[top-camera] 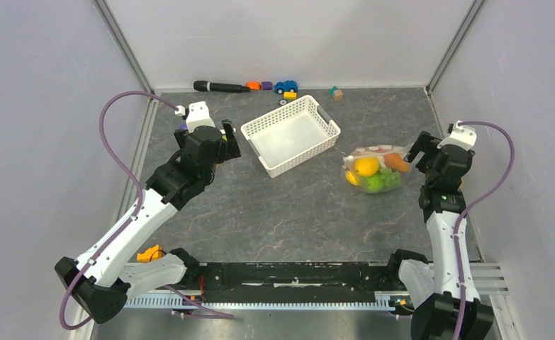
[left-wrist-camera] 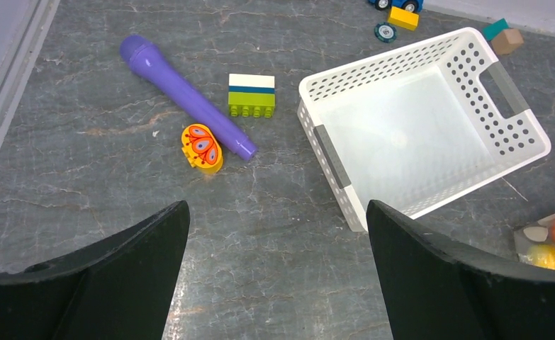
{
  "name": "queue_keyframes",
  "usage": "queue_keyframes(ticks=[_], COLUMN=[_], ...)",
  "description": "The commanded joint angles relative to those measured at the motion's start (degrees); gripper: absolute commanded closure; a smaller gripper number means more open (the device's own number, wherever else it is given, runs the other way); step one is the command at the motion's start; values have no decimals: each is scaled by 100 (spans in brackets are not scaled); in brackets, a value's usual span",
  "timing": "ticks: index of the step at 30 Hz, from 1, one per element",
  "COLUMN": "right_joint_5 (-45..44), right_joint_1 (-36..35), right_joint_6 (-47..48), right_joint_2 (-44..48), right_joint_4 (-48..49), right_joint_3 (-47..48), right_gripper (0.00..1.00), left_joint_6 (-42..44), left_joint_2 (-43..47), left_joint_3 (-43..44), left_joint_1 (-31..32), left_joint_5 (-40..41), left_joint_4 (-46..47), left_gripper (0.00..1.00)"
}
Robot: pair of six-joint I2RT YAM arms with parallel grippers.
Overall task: Place the food in the zip-top bag and seal the zipper
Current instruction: Place the zipper food storage bag at the center of the board, then reset both arms
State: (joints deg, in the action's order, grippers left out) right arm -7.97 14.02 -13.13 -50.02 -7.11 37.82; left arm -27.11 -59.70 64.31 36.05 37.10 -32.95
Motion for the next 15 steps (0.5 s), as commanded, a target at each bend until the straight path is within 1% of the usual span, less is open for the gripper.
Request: queue_keyframes(ticks=[1,5,9,12,15], right_joint_5=[34,-208,-657,-863,-875], right_joint_1=[15,20,7,15,15], right_joint_6=[109,54,50,46,60], right_joint_2=[584,1123,1562,1726,1739], right_joint_4=[237,278,294,272,193], right_joint_3=[374,386,307,239,252], right_gripper=[2,2,2,2,2], left_joint_6=[-268,-269,-278,-282,-282], left_joint_2=[-1,63,118,162,225], left_joint_3=[97,116,124,121,124], left_joint_1=[-28,-28,-28,-28,-27], left_joint_5=[-12,90,117,137,155], left_joint_4=[20,-76,-156,-176,-218], left_gripper=[0,0,0,0,0])
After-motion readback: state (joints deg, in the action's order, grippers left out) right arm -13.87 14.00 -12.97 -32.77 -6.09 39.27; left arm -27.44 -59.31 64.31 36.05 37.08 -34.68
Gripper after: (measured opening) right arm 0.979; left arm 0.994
